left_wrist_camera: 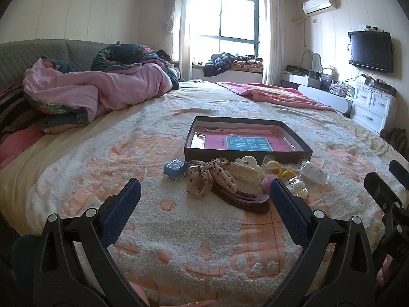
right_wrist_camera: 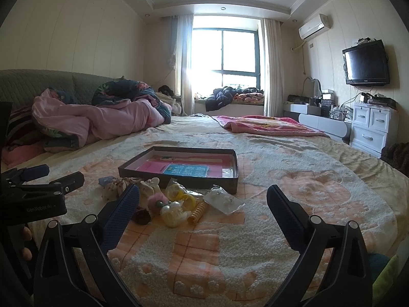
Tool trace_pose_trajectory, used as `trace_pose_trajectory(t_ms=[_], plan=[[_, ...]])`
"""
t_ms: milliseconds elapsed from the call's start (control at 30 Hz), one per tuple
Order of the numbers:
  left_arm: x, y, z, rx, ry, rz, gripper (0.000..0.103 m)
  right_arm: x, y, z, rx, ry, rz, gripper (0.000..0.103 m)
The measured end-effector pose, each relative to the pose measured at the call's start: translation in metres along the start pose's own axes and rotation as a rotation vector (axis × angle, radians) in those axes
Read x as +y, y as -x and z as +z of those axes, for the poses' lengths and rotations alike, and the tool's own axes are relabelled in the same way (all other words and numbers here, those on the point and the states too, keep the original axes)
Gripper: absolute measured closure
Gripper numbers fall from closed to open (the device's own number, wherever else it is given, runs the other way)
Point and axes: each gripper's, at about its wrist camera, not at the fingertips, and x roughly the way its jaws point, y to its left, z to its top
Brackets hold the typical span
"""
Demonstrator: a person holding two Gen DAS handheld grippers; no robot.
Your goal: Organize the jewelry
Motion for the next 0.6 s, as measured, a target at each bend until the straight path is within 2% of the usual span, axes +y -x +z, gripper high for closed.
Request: trace_pose_trajectory(t_ms=[167,200,233,600], plan=[[0.003,0.000,0.000,0.006,0.004,0.005,0.011,0.002,-0.006,-0.004,0.015,0.005,0.011,0.006],[0.007,0.002,-0.004,-0.043,0.077,-0.002,0.011,0.002,-0.007,-0.004,0.017,0.005,0.013,0.006],[0.006,-0.002,0.000,0.009,0.010,0.011,0.011,0.002,-0.008,-0.005,0.020,0.007,0.016,0.006],[0.020,-0.013,-0.003,0.058,0.050,0.026,0.011,0.020,-0.021,-0.005,0.055,0.081,0.091,0.006]])
